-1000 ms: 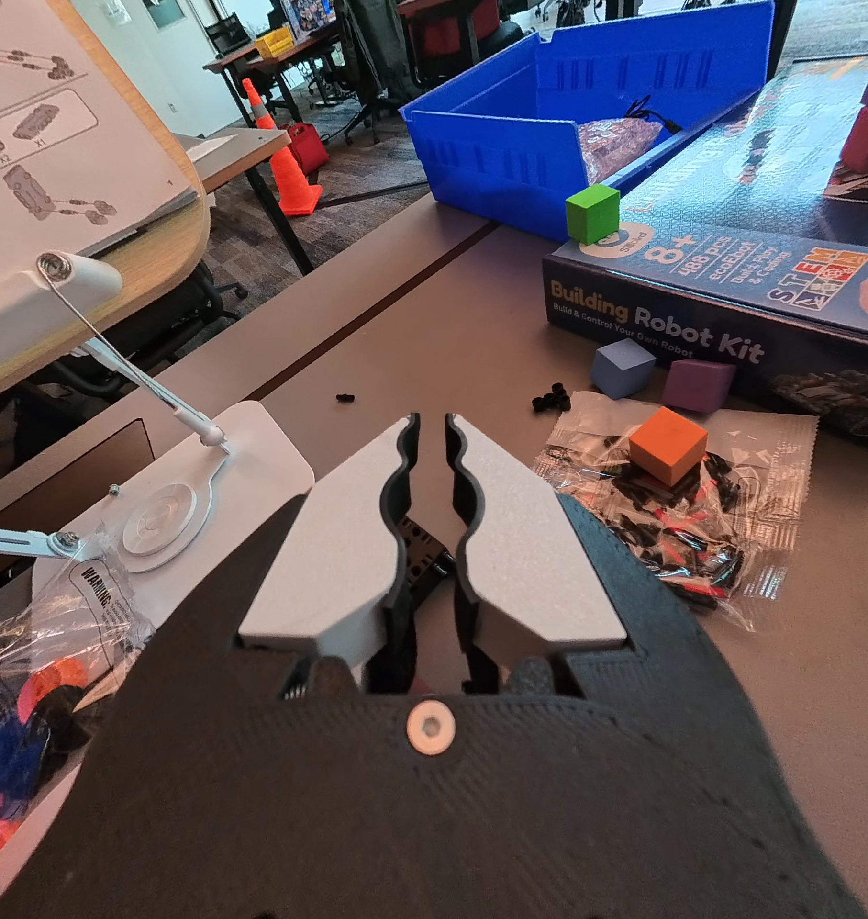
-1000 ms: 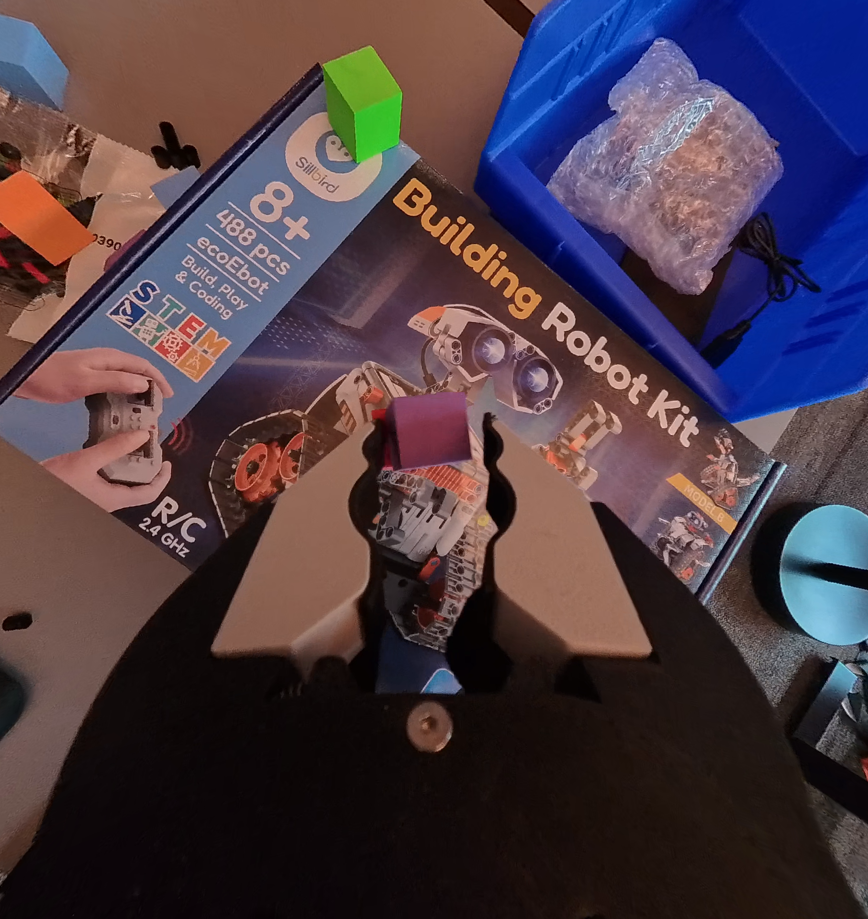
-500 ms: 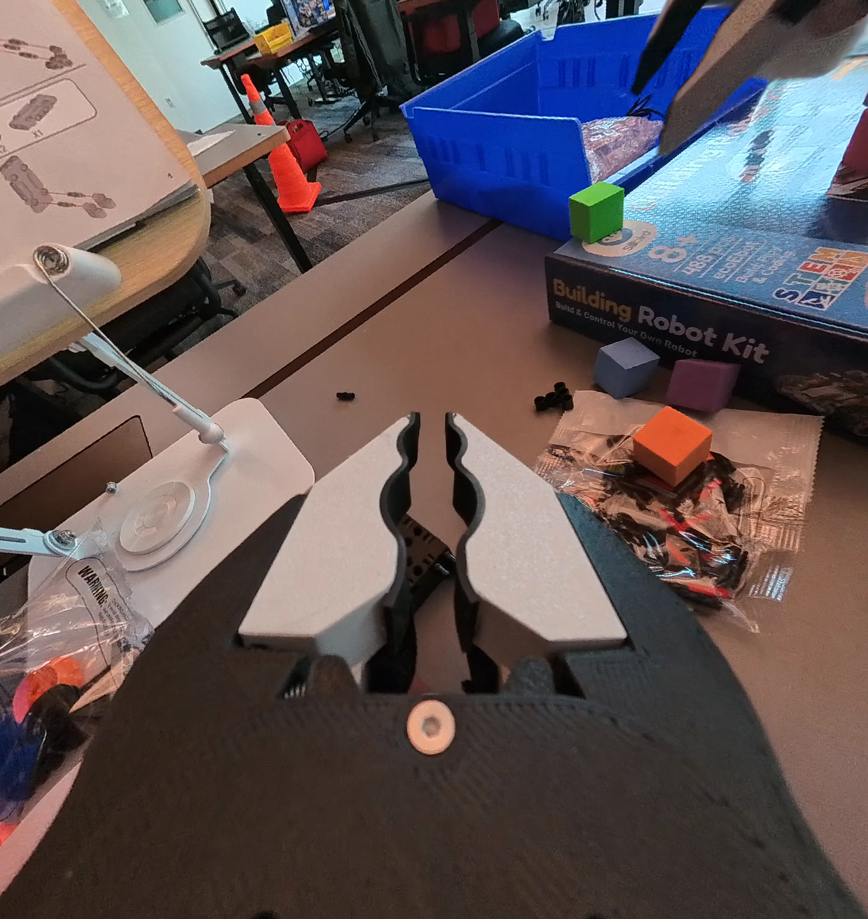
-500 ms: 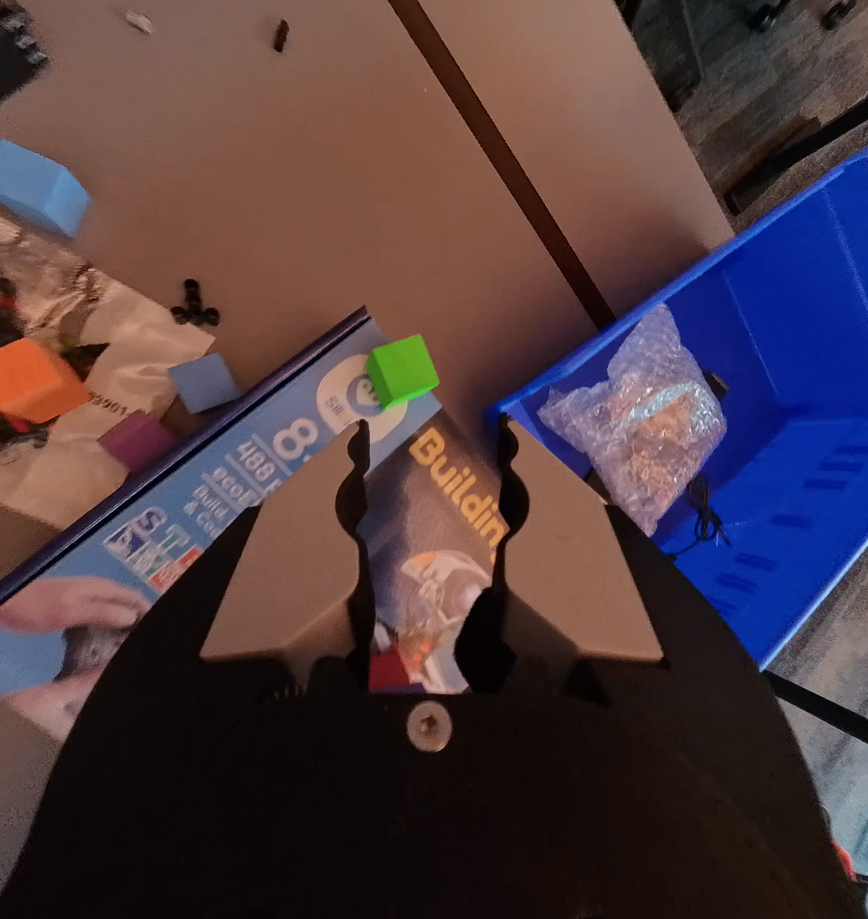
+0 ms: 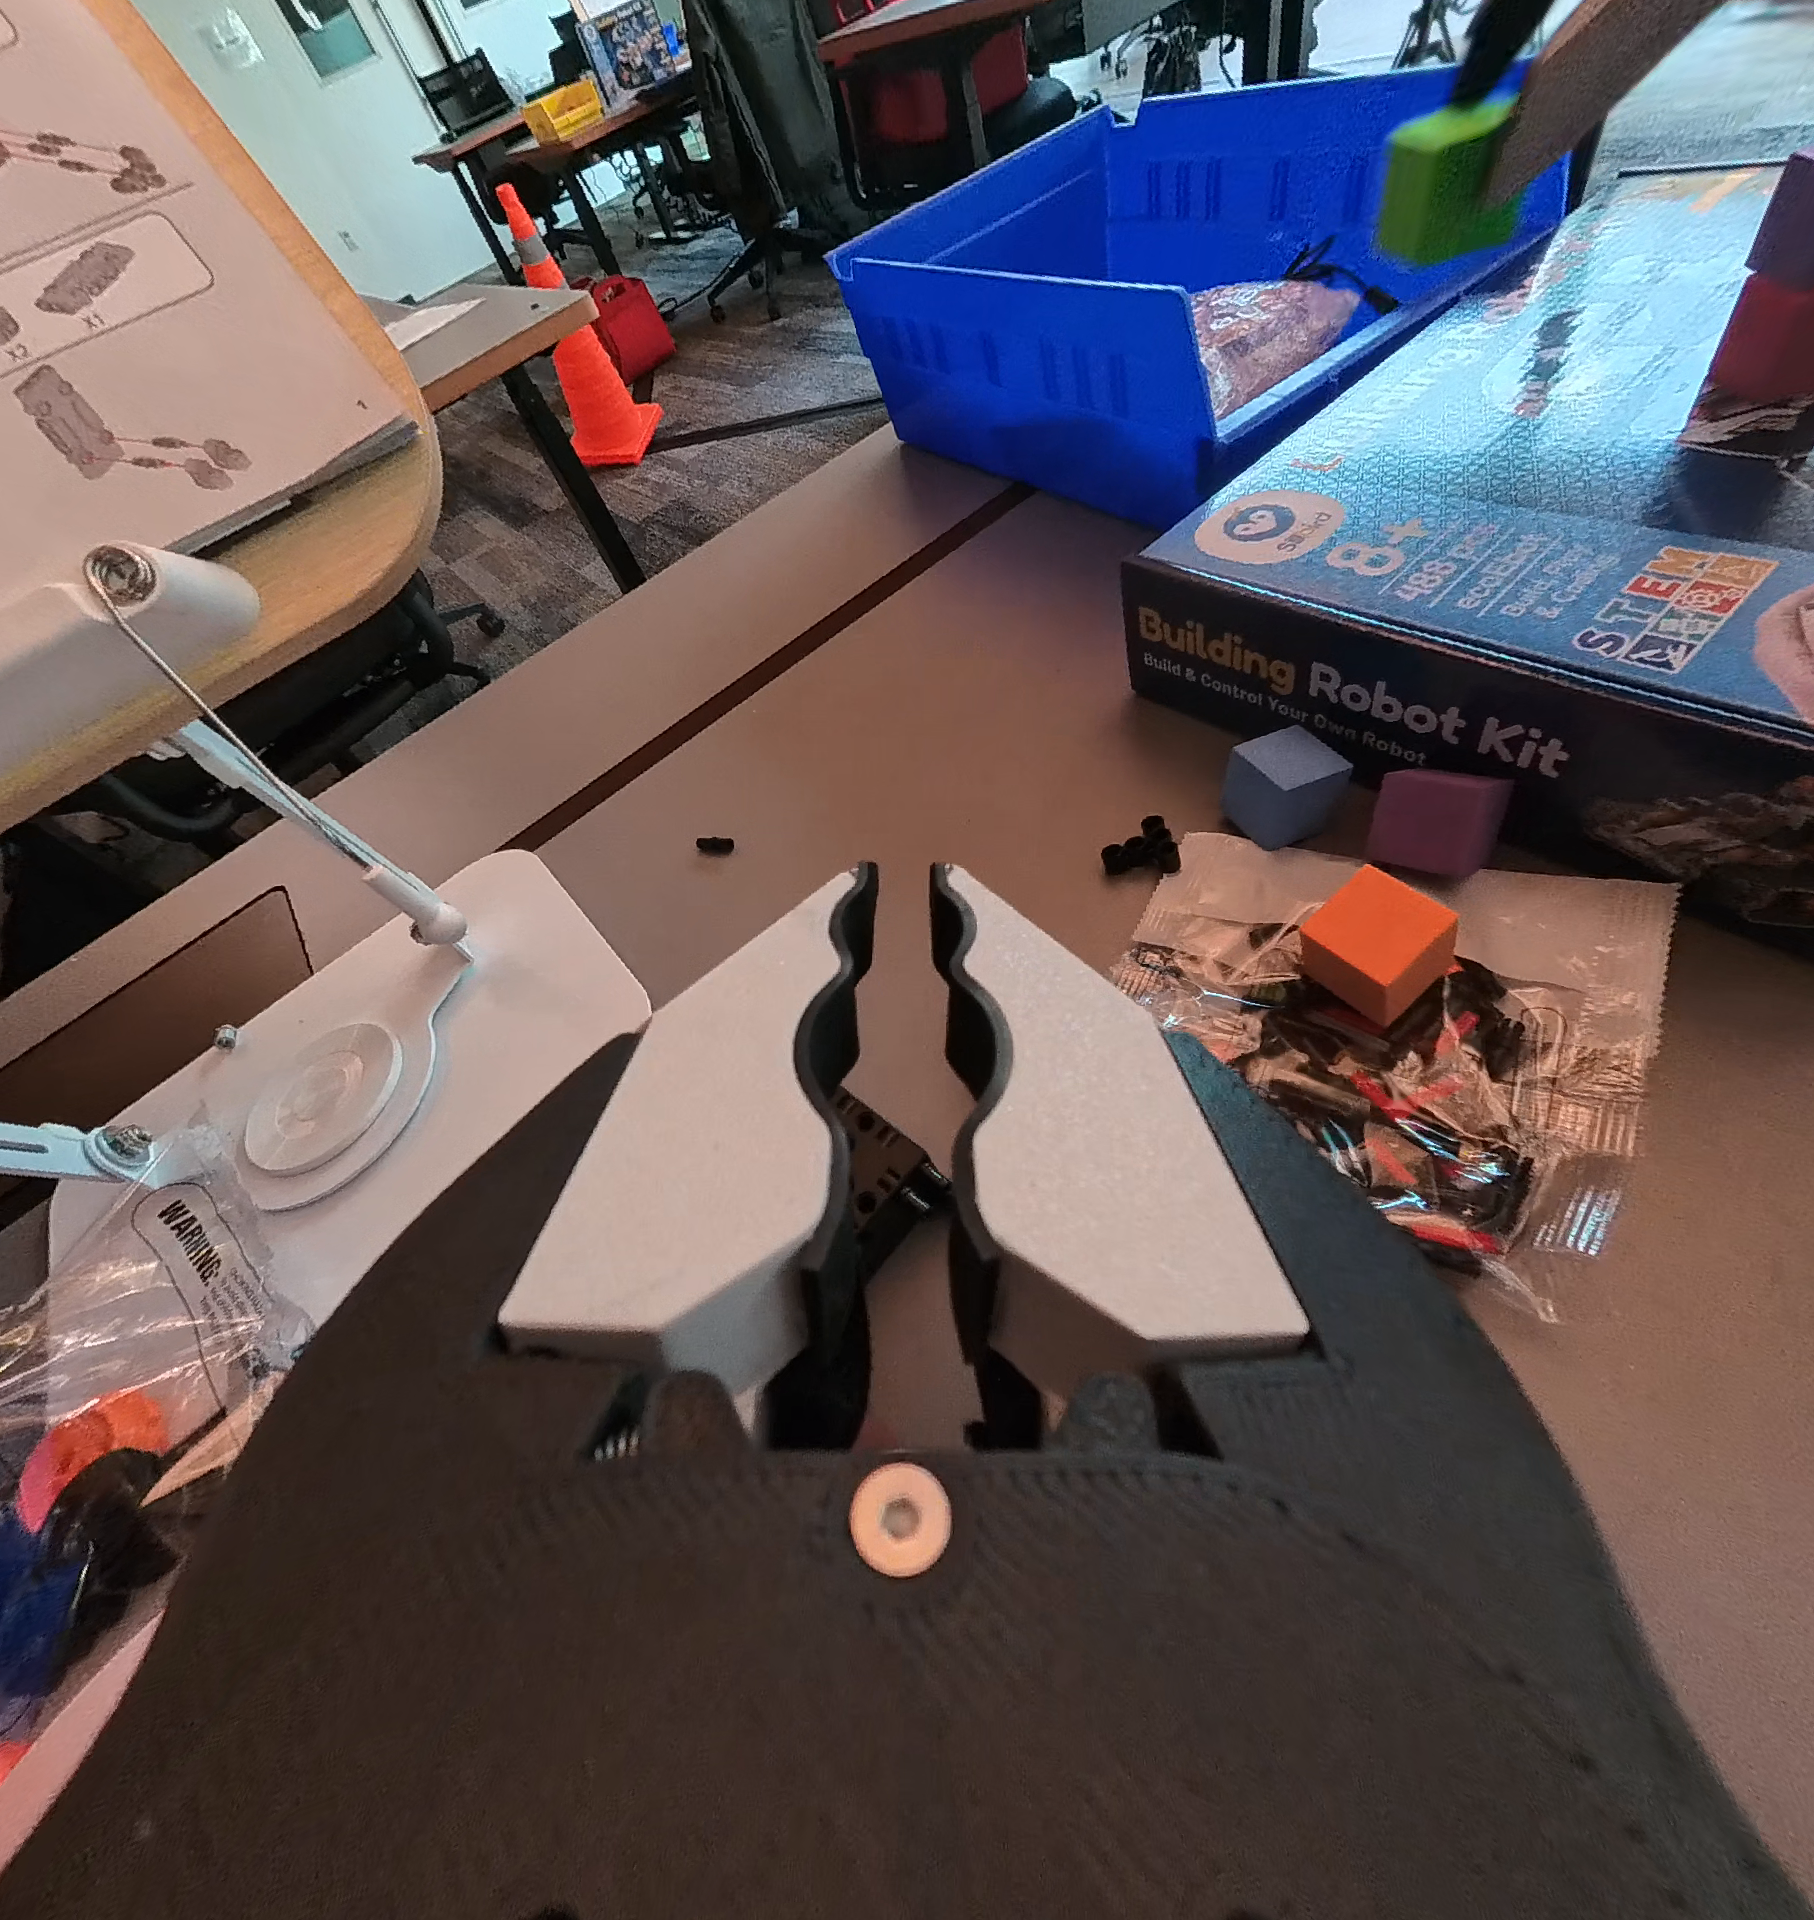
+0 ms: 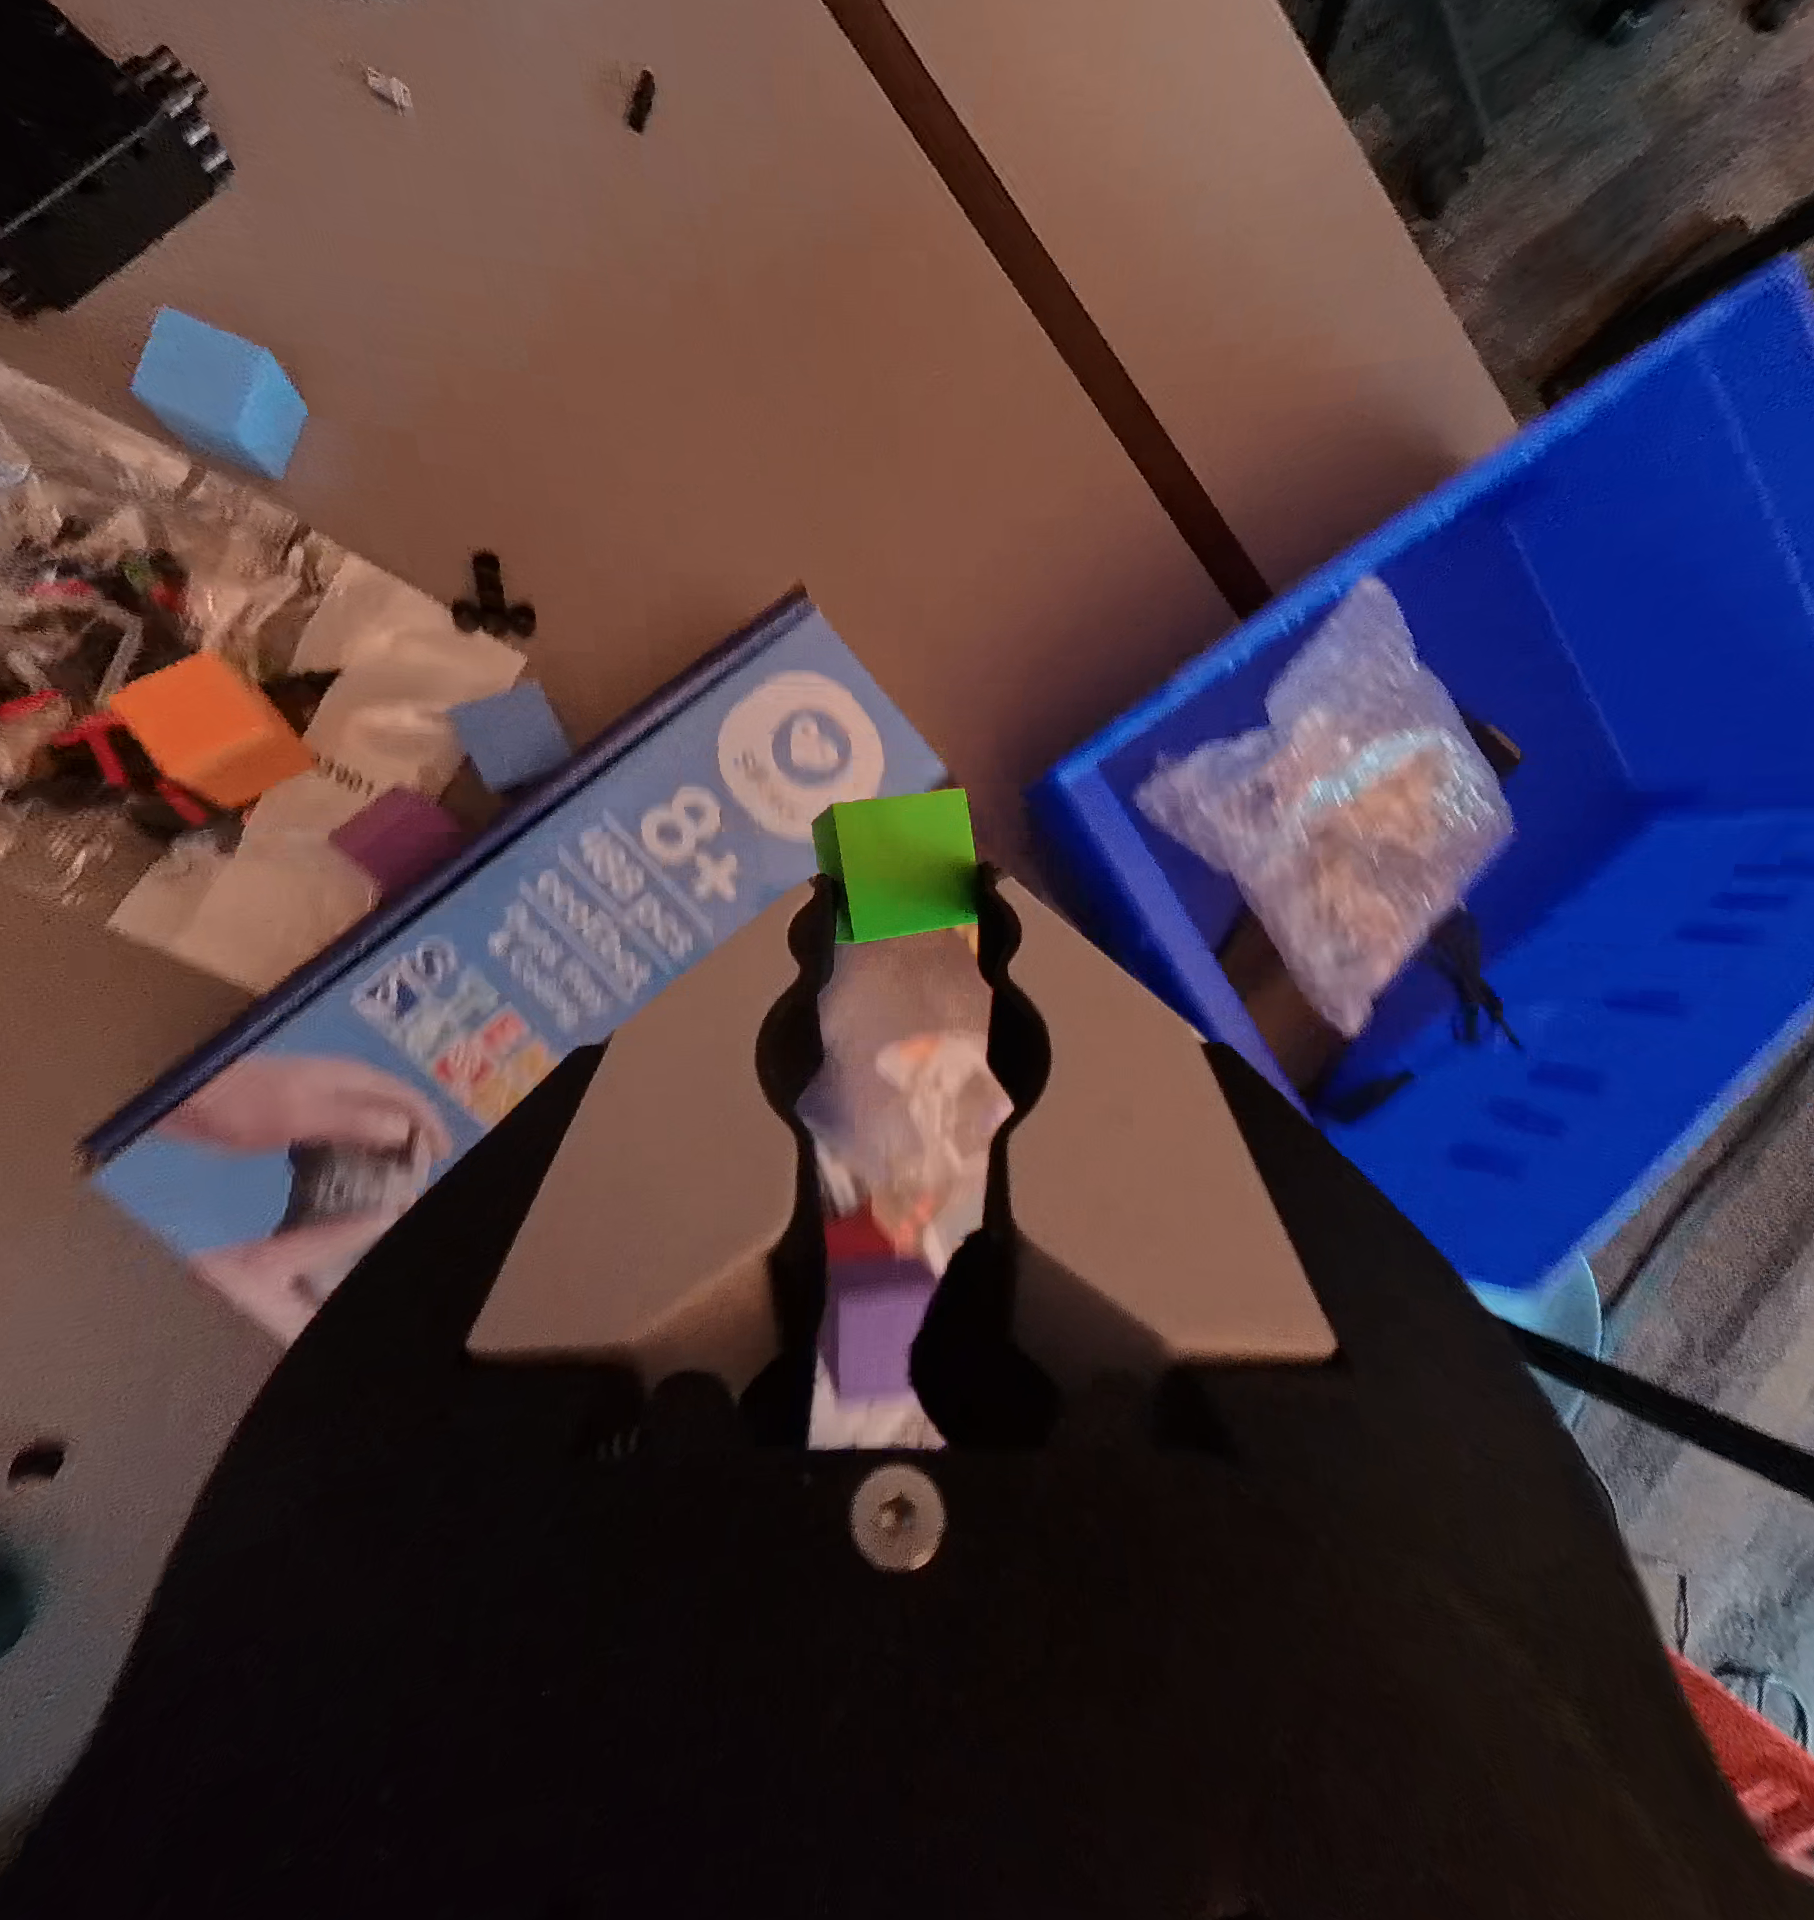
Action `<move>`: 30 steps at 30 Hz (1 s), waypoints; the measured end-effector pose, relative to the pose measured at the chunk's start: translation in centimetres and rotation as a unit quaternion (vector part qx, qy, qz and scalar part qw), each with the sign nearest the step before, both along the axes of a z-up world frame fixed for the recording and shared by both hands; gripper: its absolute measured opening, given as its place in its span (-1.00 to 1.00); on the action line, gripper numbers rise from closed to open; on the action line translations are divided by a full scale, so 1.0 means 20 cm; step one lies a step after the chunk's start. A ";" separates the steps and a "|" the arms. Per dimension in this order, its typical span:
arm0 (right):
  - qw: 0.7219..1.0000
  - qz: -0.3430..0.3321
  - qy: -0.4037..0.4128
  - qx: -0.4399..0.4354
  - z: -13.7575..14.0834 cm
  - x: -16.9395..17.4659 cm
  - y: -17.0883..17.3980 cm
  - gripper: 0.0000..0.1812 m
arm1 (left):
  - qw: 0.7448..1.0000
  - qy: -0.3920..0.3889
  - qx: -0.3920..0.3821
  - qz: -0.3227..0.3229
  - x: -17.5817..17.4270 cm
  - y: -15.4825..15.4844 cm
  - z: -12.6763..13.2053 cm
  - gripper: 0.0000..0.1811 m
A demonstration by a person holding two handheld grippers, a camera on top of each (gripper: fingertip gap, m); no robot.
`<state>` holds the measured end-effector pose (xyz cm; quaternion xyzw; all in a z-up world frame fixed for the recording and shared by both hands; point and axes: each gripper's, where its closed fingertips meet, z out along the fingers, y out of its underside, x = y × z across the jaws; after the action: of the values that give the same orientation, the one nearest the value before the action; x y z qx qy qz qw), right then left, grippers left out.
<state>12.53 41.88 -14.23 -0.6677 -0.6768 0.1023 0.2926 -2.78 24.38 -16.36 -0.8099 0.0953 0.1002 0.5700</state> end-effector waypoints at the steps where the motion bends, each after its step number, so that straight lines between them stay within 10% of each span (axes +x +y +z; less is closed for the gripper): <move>1: 1.000 -0.009 0.001 0.004 0.04 0.08 -0.01 -0.71 | 1.000 0.000 -0.001 0.000 0.00 0.00 0.00 -0.90; 10: 0.998 -0.061 0.000 -0.027 0.07 0.54 -0.03 -0.71 | 1.000 0.003 -0.007 -0.002 0.02 0.01 -0.02 -0.90; 30: 0.999 -0.046 0.011 0.013 0.11 0.48 -0.11 -0.58 | 1.000 0.004 -0.011 0.001 0.00 0.01 -0.04 -0.90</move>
<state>22.15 39.65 -11.99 -0.6930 -0.6434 0.0876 0.3131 -2.70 24.61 -17.06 -0.8157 0.0984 0.1030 0.5607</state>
